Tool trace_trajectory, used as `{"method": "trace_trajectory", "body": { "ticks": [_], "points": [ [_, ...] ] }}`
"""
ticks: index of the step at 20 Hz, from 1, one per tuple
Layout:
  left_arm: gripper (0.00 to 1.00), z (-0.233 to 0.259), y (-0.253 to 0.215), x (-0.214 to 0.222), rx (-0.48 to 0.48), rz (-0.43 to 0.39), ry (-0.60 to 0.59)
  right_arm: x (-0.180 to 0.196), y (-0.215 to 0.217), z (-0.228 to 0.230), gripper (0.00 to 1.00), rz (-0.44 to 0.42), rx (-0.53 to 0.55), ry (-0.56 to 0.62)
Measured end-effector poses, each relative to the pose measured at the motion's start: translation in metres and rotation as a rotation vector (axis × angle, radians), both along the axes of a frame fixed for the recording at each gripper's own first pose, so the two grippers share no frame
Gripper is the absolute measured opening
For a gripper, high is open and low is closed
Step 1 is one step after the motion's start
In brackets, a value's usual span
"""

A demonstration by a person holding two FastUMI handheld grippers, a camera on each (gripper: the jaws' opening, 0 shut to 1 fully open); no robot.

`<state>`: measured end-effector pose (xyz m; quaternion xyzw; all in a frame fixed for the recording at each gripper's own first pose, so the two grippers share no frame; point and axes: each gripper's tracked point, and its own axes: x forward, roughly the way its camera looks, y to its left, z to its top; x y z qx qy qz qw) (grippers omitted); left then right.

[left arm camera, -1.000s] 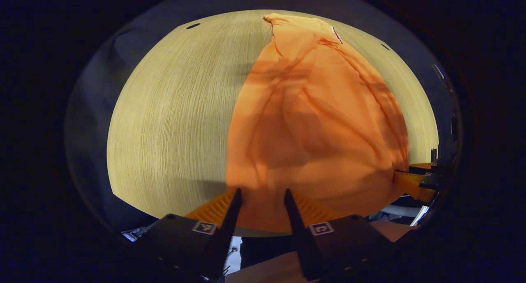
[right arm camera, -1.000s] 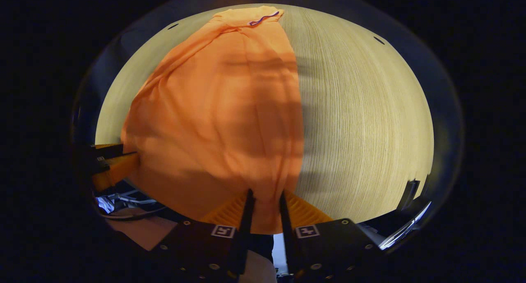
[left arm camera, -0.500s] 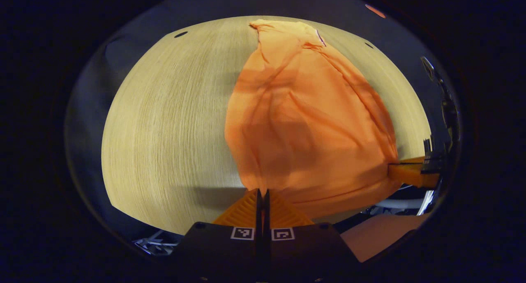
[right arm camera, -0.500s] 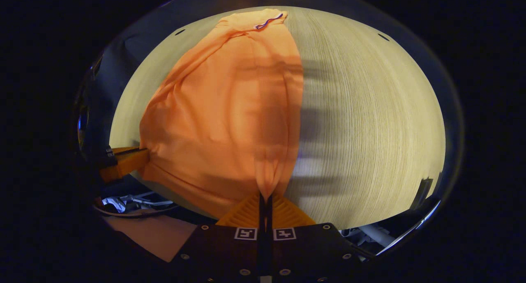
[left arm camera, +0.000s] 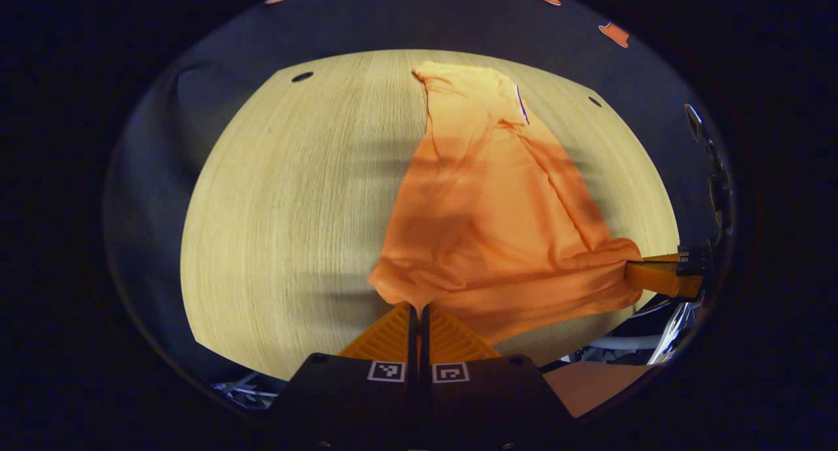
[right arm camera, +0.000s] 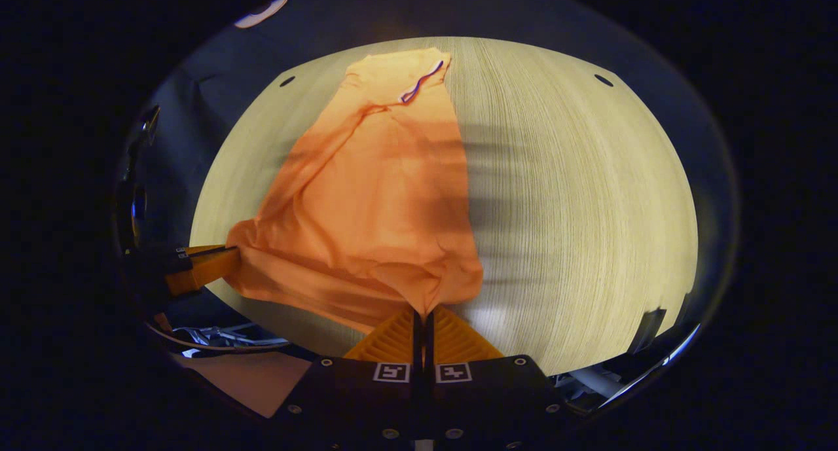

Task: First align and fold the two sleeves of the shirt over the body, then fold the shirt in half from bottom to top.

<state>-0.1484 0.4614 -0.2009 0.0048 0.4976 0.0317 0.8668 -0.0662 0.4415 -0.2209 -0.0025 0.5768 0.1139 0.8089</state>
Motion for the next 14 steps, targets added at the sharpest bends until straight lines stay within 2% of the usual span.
{"method": "trace_trajectory", "body": {
  "ticks": [4, 7, 14],
  "points": [
    [0.0, 0.024, 0.002, 0.037, 0.023, -0.03, -0.065, 0.044, 0.001, 0.03, 0.0, 0.026, -0.015, -0.089],
    [0.01, 0.041, 0.006, 0.065, 0.018, -0.022, -0.108, 0.08, 0.0, 0.048, 0.0, 0.029, -0.017, -0.148],
    [0.01, 0.087, 0.018, 0.149, 0.045, -0.045, -0.208, 0.158, 0.004, 0.079, 0.0, 0.054, -0.037, -0.243]
  ]
}}
